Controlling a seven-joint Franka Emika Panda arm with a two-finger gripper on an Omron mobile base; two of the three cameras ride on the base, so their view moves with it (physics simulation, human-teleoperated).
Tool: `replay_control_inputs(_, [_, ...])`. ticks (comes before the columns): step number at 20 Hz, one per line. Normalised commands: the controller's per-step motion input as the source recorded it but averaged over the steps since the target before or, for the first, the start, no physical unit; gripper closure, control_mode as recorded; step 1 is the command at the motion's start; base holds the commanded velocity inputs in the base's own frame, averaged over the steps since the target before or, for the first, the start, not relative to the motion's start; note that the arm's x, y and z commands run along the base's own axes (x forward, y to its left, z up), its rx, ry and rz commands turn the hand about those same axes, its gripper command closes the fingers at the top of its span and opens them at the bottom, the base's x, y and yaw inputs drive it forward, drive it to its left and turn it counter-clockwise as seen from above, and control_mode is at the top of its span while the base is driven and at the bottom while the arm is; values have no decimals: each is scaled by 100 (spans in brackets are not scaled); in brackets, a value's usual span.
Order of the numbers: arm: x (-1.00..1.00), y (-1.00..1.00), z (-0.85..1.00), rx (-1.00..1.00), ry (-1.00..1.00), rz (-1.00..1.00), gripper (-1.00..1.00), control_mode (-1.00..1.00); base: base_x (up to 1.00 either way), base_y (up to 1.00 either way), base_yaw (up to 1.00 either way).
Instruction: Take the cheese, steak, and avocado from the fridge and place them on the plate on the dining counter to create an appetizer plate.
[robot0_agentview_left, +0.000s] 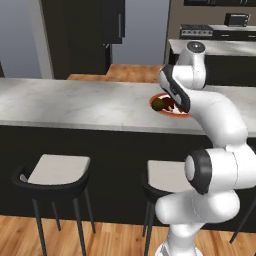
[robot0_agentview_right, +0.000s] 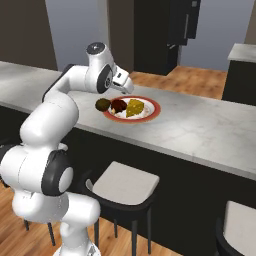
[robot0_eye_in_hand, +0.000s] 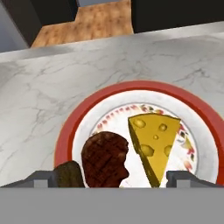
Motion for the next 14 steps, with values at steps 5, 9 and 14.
replay_control_inputs(5, [-40,7,43,0,-12,0,-100,-100,0,0,0])
replay_control_inputs(9, [-45,34,29,0,-1,0,-100,-100,0,0,0])
replay_control_inputs(14, [-50,53,6,0,0,0,-100,-100,0,0,0])
